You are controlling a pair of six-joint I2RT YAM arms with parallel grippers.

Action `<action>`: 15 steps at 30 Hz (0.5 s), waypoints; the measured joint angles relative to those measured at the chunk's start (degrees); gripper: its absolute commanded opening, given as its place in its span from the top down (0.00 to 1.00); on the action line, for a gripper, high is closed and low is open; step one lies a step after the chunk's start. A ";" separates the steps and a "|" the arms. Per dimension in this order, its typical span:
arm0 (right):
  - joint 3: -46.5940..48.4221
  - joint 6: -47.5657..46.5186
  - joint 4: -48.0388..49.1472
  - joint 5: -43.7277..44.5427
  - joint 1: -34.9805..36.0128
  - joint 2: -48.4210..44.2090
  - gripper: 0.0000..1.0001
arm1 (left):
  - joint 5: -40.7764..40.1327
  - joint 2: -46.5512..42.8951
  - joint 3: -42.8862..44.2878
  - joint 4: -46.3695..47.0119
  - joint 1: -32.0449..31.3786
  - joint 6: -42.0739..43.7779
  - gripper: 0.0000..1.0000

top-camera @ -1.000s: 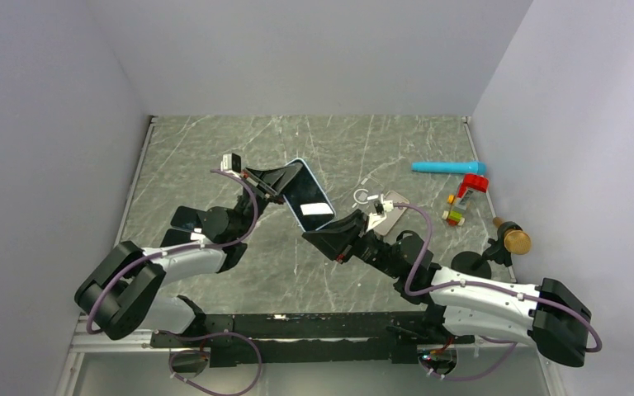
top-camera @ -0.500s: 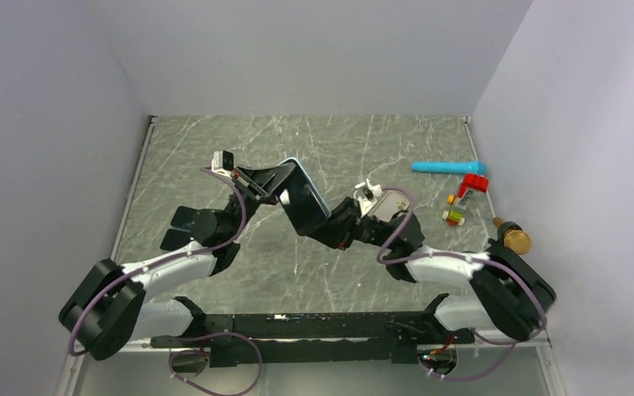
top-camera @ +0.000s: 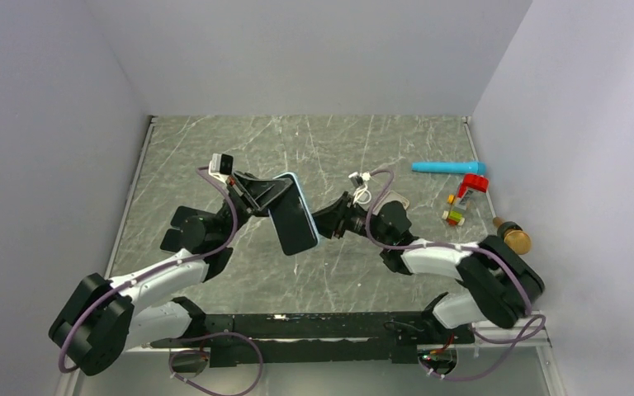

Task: Take the phone out of the phone case
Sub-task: Remove the phone case from the phone.

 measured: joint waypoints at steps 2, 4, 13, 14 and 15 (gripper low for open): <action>0.59 -0.79 -12.09 2.19 -0.02 -4.55 0.54 | 1.44 -0.92 -0.63 -2.23 1.92 1.68 1.00; 2.01 -1.51 -24.52 3.98 -0.02 -8.44 0.53 | 3.34 -2.19 -0.98 -5.29 4.31 4.17 1.00; 0.04 1.73 -44.70 3.17 -0.13 -26.95 0.50 | 13.70 -9.40 -0.92 -22.60 16.44 17.86 1.00; -0.28 2.47 -44.11 2.54 -0.11 -27.61 0.51 | 14.53 -10.45 -0.87 -25.00 17.20 19.69 1.00; -0.44 3.45 -43.19 1.38 -0.04 -27.87 0.51 | 15.34 -11.45 -0.70 -27.61 17.62 21.33 1.00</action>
